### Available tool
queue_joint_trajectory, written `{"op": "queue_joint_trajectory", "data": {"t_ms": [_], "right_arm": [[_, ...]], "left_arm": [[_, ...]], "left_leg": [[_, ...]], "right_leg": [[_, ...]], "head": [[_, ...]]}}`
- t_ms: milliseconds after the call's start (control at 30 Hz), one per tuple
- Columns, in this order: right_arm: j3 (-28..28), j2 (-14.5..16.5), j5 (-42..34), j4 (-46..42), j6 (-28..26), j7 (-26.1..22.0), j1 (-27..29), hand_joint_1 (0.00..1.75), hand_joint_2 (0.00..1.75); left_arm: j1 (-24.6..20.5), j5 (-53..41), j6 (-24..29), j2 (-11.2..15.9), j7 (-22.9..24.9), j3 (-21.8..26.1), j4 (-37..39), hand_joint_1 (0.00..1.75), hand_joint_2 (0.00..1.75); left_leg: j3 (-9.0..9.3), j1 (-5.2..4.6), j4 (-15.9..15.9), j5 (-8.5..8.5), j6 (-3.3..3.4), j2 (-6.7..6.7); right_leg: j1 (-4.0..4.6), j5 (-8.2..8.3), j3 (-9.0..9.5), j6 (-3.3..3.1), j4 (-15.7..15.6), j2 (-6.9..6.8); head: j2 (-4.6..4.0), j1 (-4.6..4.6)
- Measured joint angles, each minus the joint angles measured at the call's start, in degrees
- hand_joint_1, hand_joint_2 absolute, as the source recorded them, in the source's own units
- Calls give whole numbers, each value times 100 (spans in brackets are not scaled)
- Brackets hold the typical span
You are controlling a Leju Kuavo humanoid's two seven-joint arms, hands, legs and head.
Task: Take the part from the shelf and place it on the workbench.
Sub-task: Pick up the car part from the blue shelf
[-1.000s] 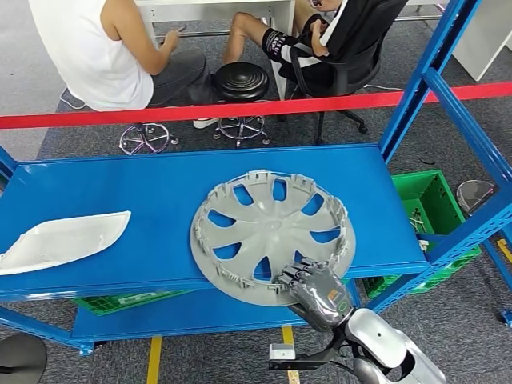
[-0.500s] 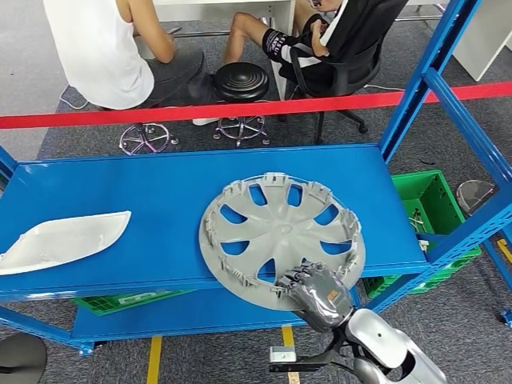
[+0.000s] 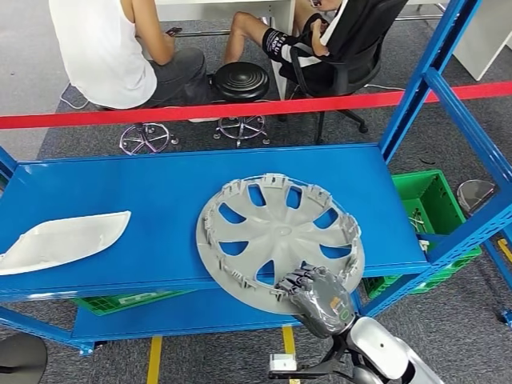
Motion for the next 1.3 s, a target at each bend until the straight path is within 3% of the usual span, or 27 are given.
{"op": "queue_joint_trajectory", "data": {"t_ms": [200,267,333,367,400,433,533,600,700,767,833,867,900,933,967,1033,1100,1200,1233,1300], "right_arm": [[-15,103,80,-141,-291,-74,133,175,175],[-24,107,89,-170,-307,-79,154,175,175],[-29,115,172,-174,-410,-89,188,175,175],[-33,120,256,-180,-514,-93,218,175,175],[-37,128,372,-194,-655,-96,257,175,175],[-40,134,491,-216,-800,-95,298,175,175],[-40,162,773,-316,-1191,-85,384,175,175],[-37,191,887,-395,-1359,-78,421,175,175],[-48,236,1018,-553,-1440,-82,507,175,175],[-75,267,1040,-680,-1442,-108,588,175,175],[-118,300,1023,-807,-1444,-154,679,175,175],[-138,317,1014,-866,-1446,-182,726,175,175],[-156,332,1010,-919,-1448,-212,773,175,175],[-168,347,1012,-972,-1448,-240,821,175,175],[-179,365,1015,-1029,-1448,-266,870,175,175],[-220,405,1042,-1148,-1448,-307,951,175,175],[-286,437,1115,-1270,-1448,-331,1002,175,175],[-382,456,1275,-1465,-1448,-318,1063,175,175],[-412,458,1332,-1528,-1448,-295,1088,175,175],[-461,458,1428,-1635,-1448,-237,1131,175,175]], "left_arm": [[-10,21,57,3,7,25,0,0,175],[-21,24,64,-2,6,26,0,0,175],[-32,26,76,-10,4,28,0,0,175],[-35,23,89,-15,4,29,0,0,175],[-36,15,108,-23,4,29,0,0,175],[-37,4,131,-30,4,29,0,0,175],[-38,-43,198,-49,8,29,0,0,175],[-44,-69,219,-53,12,29,0,0,175],[-45,-104,227,-60,28,29,1,0,175],[-44,-152,227,-60,51,29,2,0,175],[-47,-214,243,-61,81,28,2,0,175],[-48,-252,259,-63,95,26,4,0,175],[-49,-288,281,-65,104,22,6,0,175],[-52,-328,303,-67,110,17,9,0,175],[-59,-360,323,-68,110,12,12,0,175],[-92,-416,354,-68,109,0,15,0,175],[-129,-462,377,-70,106,-19,23,0,175],[-144,-527,406,-73,102,-49,43,0,175],[-147,-544,416,-72,103,-61,46,0,175],[-158,-570,432,-71,106,-91,50,0,175]], "left_leg": [[10,-25,-27,-8,114,9],[41,-8,-75,24,163,24],[37,-27,-71,29,175,29],[33,-38,-69,29,176,27],[31,-43,-65,28,175,24],[30,-43,-57,26,171,20],[14,-29,4,5,95,11],[-12,-41,48,24,8,3],[-69,-23,83,24,-103,0],[-218,-12,421,-318,-146,9],[-482,-15,1178,-847,-168,13],[-577,-15,1523,-1012,-170,13],[-592,-16,1713,-1057,-165,13],[-503,-18,1693,-985,-151,13],[-304,-22,1461,-836,-131,13],[274,-37,645,-620,-81,11],[620,-62,85,-611,-44,2],[568,-82,-7,-541,53,15],[518,-79,-10,-483,104,29],[388,-73,-19,-357,177,53]], "right_leg": [[-46,-63,-1,78,33,-11],[-27,-367,-210,66,496,-29],[2,-773,-620,48,1330,-32],[10,-859,-783,42,1645,-32],[15,-815,-855,34,1755,-32],[16,-654,-813,26,1624,-34],[17,-69,-327,14,558,-36],[36,20,-222,-44,339,-15],[56,83,-322,-205,396,-3],[57,161,-422,-311,390,-19],[78,253,-555,-368,393,-31],[91,302,-623,-378,394,-35],[103,349,-689,-380,396,-38],[113,395,-749,-374,398,-38],[119,440,-805,-360,398,-36],[129,530,-891,-310,403,-29],[138,623,-926,-242,387,-28],[123,726,-954,-139,338,-27],[116,628,-1003,-116,399,-28],[115,141,-1179,-89,867,-36]], "head": [[0,3],[1,23],[1,35],[1,36],[0,36],[-1,36],[-1,38],[-1,33],[-1,27],[-1,23],[0,20],[0,19],[0,20],[0,20],[0,20],[0,20],[0,22],[-1,14],[0,19],[-1,32]]}}
